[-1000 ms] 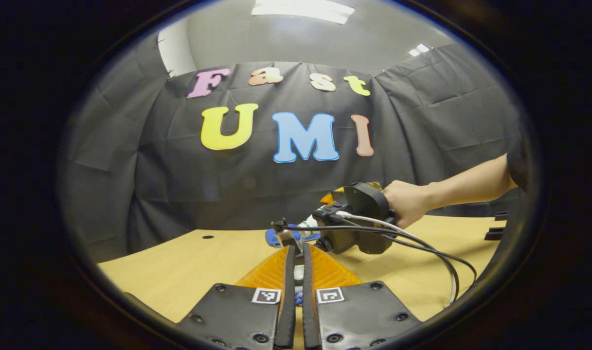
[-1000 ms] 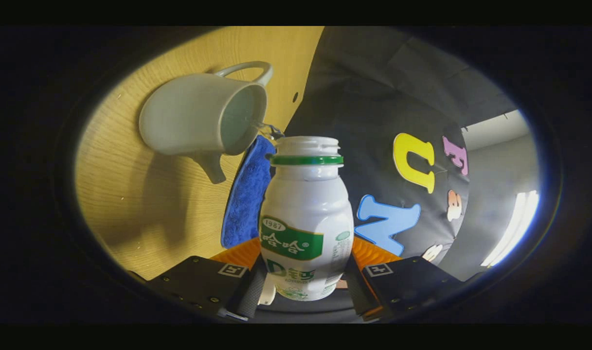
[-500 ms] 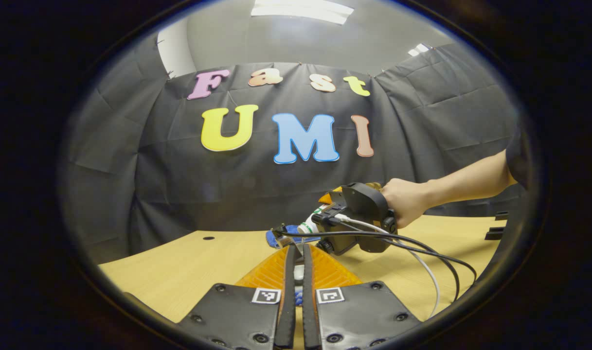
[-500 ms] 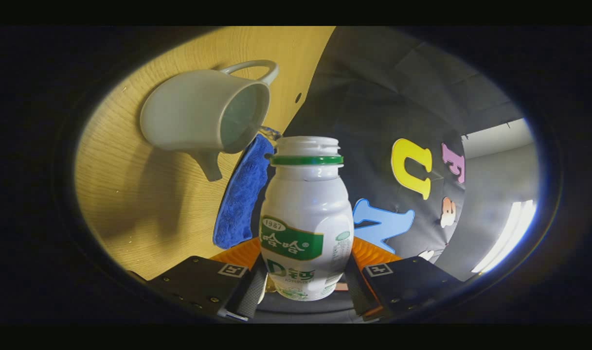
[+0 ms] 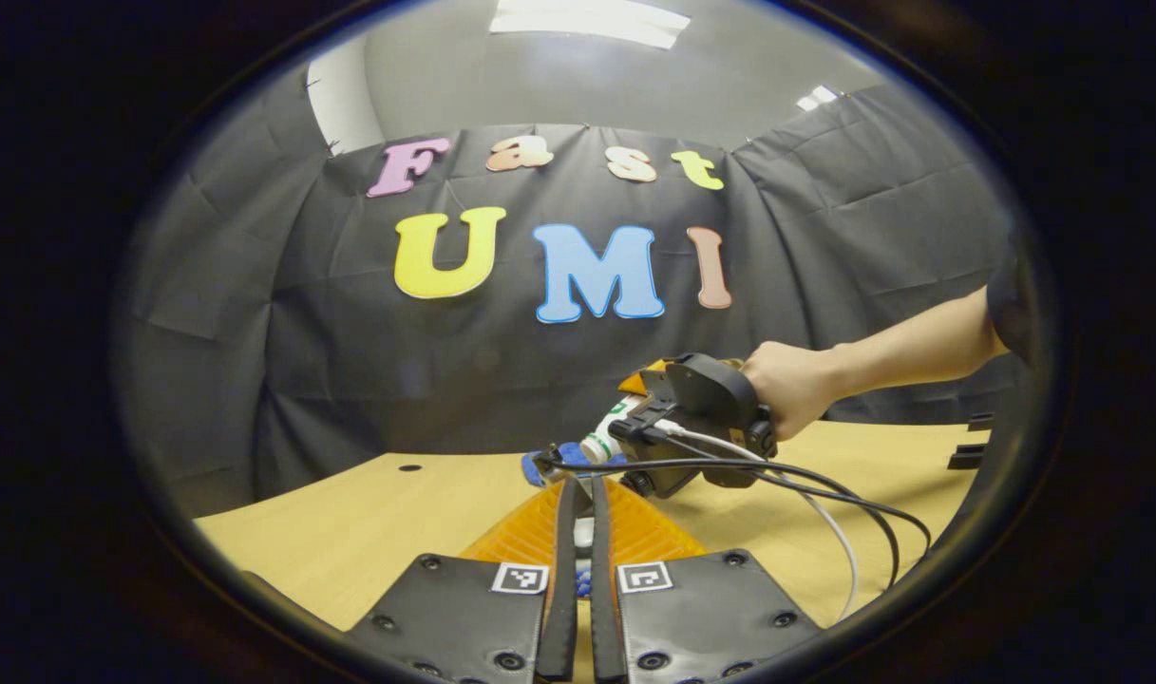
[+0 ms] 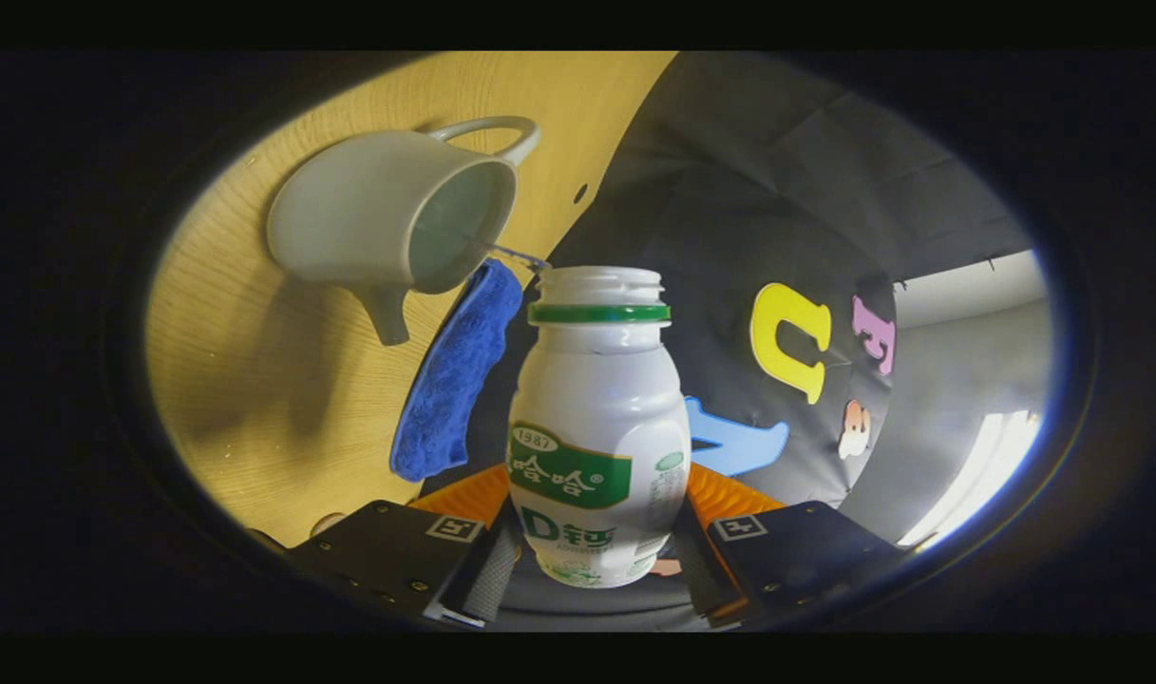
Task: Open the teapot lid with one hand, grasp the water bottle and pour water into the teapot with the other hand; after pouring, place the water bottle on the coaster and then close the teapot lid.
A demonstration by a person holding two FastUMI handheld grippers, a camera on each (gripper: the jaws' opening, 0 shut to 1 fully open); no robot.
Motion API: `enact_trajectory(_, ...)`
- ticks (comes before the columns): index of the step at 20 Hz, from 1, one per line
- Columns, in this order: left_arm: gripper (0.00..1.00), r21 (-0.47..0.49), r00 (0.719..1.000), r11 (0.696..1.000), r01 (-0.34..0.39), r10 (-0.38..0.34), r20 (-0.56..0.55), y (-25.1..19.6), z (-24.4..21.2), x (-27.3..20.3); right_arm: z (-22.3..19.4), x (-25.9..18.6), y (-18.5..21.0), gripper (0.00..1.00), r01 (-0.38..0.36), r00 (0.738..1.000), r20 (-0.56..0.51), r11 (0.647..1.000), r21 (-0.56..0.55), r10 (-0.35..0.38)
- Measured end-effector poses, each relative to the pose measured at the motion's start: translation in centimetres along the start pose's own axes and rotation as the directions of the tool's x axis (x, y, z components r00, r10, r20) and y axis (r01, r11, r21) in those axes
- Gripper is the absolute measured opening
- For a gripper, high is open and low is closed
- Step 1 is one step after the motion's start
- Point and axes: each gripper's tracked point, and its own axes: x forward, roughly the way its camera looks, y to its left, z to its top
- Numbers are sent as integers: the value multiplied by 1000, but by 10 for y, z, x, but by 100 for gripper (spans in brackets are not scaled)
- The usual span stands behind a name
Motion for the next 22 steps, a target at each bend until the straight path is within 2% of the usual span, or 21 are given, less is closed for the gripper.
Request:
enact_trajectory(4,17,2,1000,1000,1,-1,1,0,-1,0,-3,2,-5,73,24,1000,6,999,-27,-24)
enact_trajectory(5,13,1,1000,1000,1,-1,1,0,0,0,-2,1,-6,73,30,1000,8,999,-36,-30)
enact_trajectory(7,13,2,1000,1000,1,-1,3,0,0,0,0,1,-8,73,42,999,13,998,-54,-42)
enact_trajectory(11,13,4,1000,1000,1,-1,3,0,0,0,1,1,-7,73,44,999,18,996,-72,-43)
enact_trajectory(12,17,4,1000,1000,2,-2,3,0,0,0,1,1,-4,73,43,999,21,996,-75,-41)
enact_trajectory(14,13,5,1000,1000,2,-2,3,0,0,0,3,-1,-4,73,45,999,28,995,-86,-43)
enact_trajectory(17,13,6,1000,1000,1,-1,4,0,0,0,6,-1,-2,72,38,999,37,995,-94,-35)
enact_trajectory(18,17,6,1000,1000,1,-1,3,0,-1,0,7,-2,0,72,37,999,39,995,-97,-33)
enact_trajectory(19,13,6,1000,1000,2,-2,3,0,0,1,9,-2,1,72,34,999,42,994,-101,-30)
enact_trajectory(22,13,9,1000,1000,1,-1,6,0,0,-1,10,-3,7,73,25,999,45,994,-104,-20)
